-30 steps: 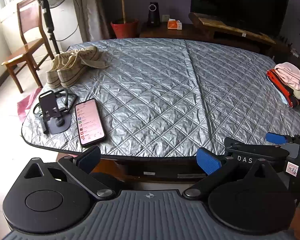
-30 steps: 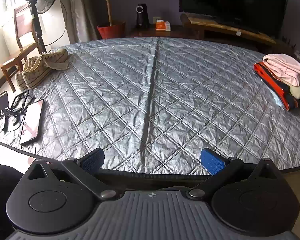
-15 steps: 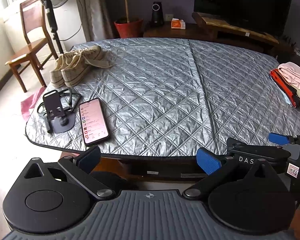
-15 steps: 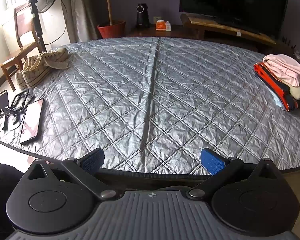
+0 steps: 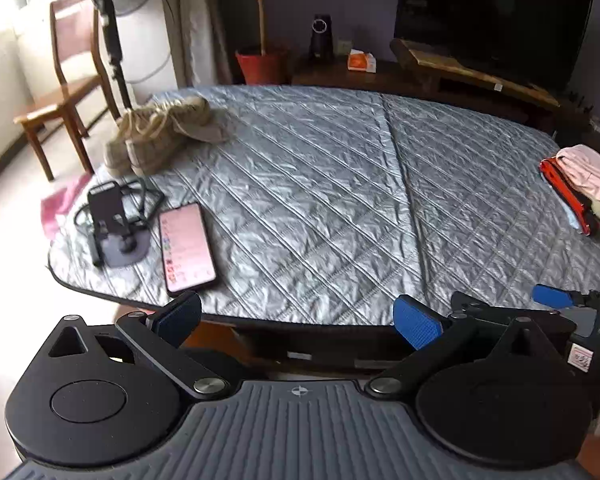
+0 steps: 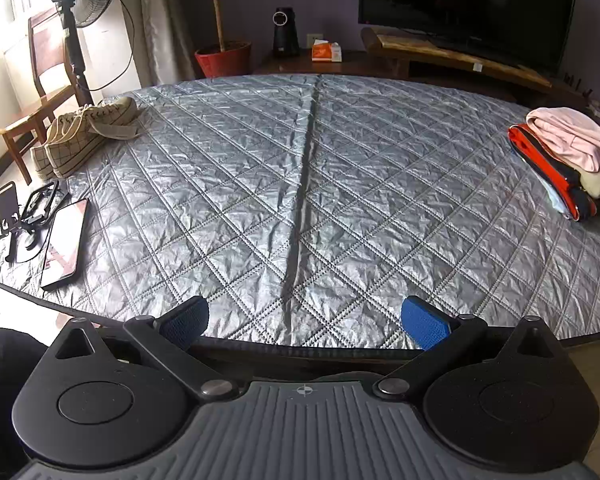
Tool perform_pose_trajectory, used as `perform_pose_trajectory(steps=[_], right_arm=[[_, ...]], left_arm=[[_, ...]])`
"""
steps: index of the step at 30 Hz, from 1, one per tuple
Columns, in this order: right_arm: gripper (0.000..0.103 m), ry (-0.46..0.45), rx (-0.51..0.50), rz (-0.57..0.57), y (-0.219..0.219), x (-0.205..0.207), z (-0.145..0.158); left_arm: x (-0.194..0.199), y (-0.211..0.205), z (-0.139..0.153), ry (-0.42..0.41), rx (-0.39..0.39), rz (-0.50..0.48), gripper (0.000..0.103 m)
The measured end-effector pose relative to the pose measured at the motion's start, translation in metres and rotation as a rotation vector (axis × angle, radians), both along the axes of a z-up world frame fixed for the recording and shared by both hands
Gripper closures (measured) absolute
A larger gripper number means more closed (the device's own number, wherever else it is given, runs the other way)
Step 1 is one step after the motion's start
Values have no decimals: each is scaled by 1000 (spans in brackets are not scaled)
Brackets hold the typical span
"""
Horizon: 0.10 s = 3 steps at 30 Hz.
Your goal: Fold clothes
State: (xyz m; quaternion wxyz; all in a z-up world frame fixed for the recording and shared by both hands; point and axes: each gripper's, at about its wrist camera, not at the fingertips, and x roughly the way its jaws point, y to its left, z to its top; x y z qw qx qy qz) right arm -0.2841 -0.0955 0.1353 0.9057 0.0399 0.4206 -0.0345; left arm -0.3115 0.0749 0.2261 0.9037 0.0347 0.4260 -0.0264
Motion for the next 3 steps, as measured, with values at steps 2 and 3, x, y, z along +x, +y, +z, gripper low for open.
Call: perform_pose_trajectory(steps=[2, 3], right_arm=[[0, 0, 0, 0, 0, 0, 0], [0, 1, 0, 0, 0, 0, 0]], left_arm=[[0, -1, 0, 4, 2, -3, 0], [1, -2, 0, 7, 2, -3, 0]])
